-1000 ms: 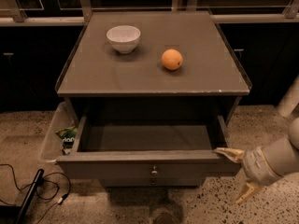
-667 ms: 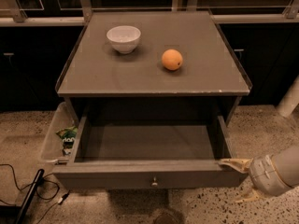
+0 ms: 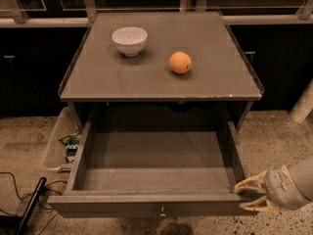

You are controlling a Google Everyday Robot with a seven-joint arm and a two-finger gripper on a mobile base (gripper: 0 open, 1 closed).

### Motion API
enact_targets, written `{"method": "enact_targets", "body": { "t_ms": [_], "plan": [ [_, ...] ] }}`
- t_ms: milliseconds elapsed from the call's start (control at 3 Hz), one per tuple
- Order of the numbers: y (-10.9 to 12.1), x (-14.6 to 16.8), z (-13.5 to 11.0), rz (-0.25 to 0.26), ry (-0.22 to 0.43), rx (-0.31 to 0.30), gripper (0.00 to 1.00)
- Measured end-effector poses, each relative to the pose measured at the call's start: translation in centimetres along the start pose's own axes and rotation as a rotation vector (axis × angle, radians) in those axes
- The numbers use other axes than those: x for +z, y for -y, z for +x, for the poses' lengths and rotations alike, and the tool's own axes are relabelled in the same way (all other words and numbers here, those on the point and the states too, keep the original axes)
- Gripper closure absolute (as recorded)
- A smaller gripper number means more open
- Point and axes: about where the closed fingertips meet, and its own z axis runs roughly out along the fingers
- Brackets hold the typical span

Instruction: Open top drawer

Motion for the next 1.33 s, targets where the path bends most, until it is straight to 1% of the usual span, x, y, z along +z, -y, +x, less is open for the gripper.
{"method": "enact_targets", "body": {
  "t_ms": [667,1000,1333],
  "plan": [
    [0.00,0.00,0.00,0.000,0.000,0.000,0.26],
    [0.00,0.00,0.00,0.000,0.000,0.000,0.00],
    [0.00,0.00,-0.01,0.000,0.000,0.000,0.00]
  ]
}}
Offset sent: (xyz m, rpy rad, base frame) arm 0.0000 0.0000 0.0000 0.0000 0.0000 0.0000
